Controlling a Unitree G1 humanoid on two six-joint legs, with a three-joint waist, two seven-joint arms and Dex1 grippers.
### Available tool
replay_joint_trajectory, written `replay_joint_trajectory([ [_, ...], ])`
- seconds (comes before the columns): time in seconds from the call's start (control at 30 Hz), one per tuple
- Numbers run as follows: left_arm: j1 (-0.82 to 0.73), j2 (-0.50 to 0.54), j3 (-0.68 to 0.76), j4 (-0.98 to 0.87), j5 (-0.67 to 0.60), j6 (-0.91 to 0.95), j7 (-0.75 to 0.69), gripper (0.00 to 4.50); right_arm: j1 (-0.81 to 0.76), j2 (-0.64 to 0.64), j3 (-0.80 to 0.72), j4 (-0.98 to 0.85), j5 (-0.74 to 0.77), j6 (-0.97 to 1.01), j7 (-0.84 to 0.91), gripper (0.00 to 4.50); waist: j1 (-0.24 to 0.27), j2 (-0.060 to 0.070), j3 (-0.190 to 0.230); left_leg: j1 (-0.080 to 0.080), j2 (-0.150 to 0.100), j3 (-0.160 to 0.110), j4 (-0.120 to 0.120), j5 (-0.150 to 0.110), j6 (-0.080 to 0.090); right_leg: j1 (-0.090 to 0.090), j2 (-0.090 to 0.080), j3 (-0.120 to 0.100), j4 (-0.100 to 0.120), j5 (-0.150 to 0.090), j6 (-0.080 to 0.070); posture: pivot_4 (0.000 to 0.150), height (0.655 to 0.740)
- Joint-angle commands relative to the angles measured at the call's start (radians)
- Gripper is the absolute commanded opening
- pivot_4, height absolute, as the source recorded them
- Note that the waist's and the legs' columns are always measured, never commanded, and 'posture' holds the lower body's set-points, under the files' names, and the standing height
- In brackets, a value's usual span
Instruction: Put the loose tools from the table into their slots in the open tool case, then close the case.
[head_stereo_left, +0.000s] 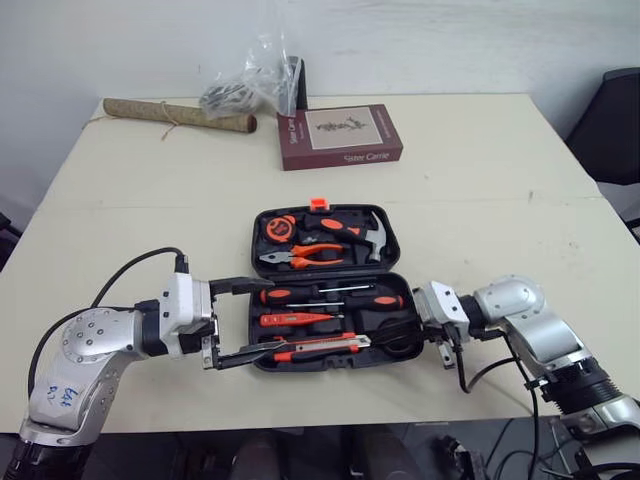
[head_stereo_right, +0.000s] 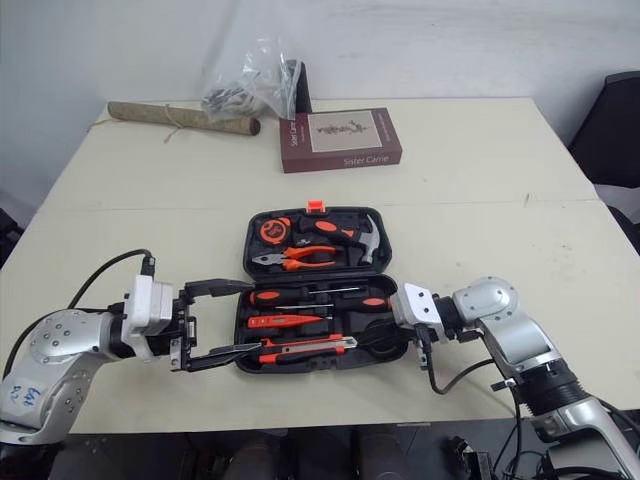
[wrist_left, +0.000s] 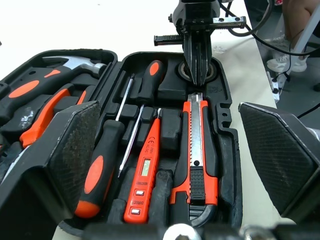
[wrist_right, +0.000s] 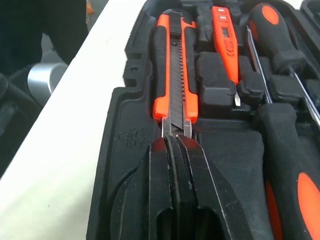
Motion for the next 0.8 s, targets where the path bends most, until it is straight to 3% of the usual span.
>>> replay_joint_trajectory([
  [0.03, 0.018, 0.008, 0.036, -0.025, -0.013, -0.002, 0.012, 4.50, 0.036, 0.012, -0.008, 0.081, -0.038, -0.060, 0.025, 0.08, 0.001, -0.001, -0.001, 0.000, 0.000, 0.000, 0.000, 0.000, 0.000, 0.000, 0.000, 0.000, 0.000, 0.000, 0.000, 0.150, 0.7400],
  [0.17, 0.029, -0.007, 0.069, -0.015, -0.021, 0.008, 0.055, 4.50, 0.033, 0.040, -0.120, 0.012, 0.121, 0.098, -0.024, 0.08, 0.002, -0.001, -0.001, 0.000, 0.000, 0.000, 0.000, 0.000, 0.000, 0.000, 0.000, 0.001, 0.000, 0.000, 0.000, 0.150, 0.7400],
  [0.4, 0.028, 0.023, 0.110, 0.071, 0.054, 0.076, 0.155, 4.50, 0.073, -0.034, -0.296, -0.099, 0.215, 0.227, -0.079, 0.08, 0.003, 0.001, 0.001, -0.001, 0.000, 0.002, -0.002, 0.000, 0.000, -0.003, 0.000, 0.002, 0.001, 0.000, 0.000, 0.150, 0.7400],
  [0.5, -0.025, 0.023, 0.083, 0.148, 0.112, 0.107, 0.217, 3.21, 0.042, -0.046, -0.337, -0.001, 0.145, 0.190, -0.131, 0.00, 0.001, 0.001, 0.001, -0.001, 0.000, 0.002, -0.001, 0.000, 0.000, -0.003, 0.000, 0.002, 0.001, 0.000, 0.000, 0.150, 0.7400],
  [0.57, -0.066, 0.007, 0.045, 0.190, 0.142, 0.132, 0.246, 2.47, 0.014, -0.050, -0.321, 0.090, 0.060, 0.120, -0.153, 0.00, -0.001, 0.001, 0.001, -0.001, 0.000, 0.002, -0.001, 0.000, 0.000, -0.003, 0.000, 0.002, 0.001, 0.000, 0.000, 0.150, 0.7400],
  [0.6, -0.085, 0.002, 0.020, 0.212, 0.165, 0.141, 0.260, 1.79, 0.001, -0.046, -0.307, 0.133, 0.022, 0.099, -0.170, 0.00, -0.002, 0.001, 0.001, -0.001, 0.000, 0.003, -0.002, 0.000, 0.000, -0.004, 0.000, 0.003, 0.001, 0.000, 0.000, 0.150, 0.7400],
  [0.67, -0.120, -0.012, -0.018, 0.255, 0.188, 0.163, 0.271, 1.14, -0.021, -0.029, -0.288, 0.192, -0.019, 0.145, -0.221, 0.00, -0.002, 0.001, 0.001, -0.001, 0.000, 0.004, -0.002, 0.000, 0.000, -0.004, 0.000, 0.003, 0.001, 0.000, 0.000, 0.150, 0.7400],
  [0.73, -0.159, -0.018, -0.058, 0.304, 0.221, 0.204, 0.290, 0.15, -0.045, 0.000, -0.260, 0.243, -0.075, 0.120, -0.257, 0.00, -0.004, 0.001, 0.001, -0.002, 0.000, 0.005, -0.002, 0.000, 0.000, -0.005, 0.001, 0.004, 0.001, 0.000, 0.000, 0.150, 0.7400],
  [0.8, -0.203, -0.031, -0.099, 0.357, 0.265, 0.207, 0.308, 0.03, -0.067, 0.039, -0.233, 0.277, -0.128, 0.079, -0.300, 0.00, -0.007, 0.001, 0.001, -0.002, 0.000, 0.005, -0.001, 0.000, 0.000, -0.006, 0.001, 0.004, 0.002, 0.000, 0.000, 0.150, 0.7400],
])
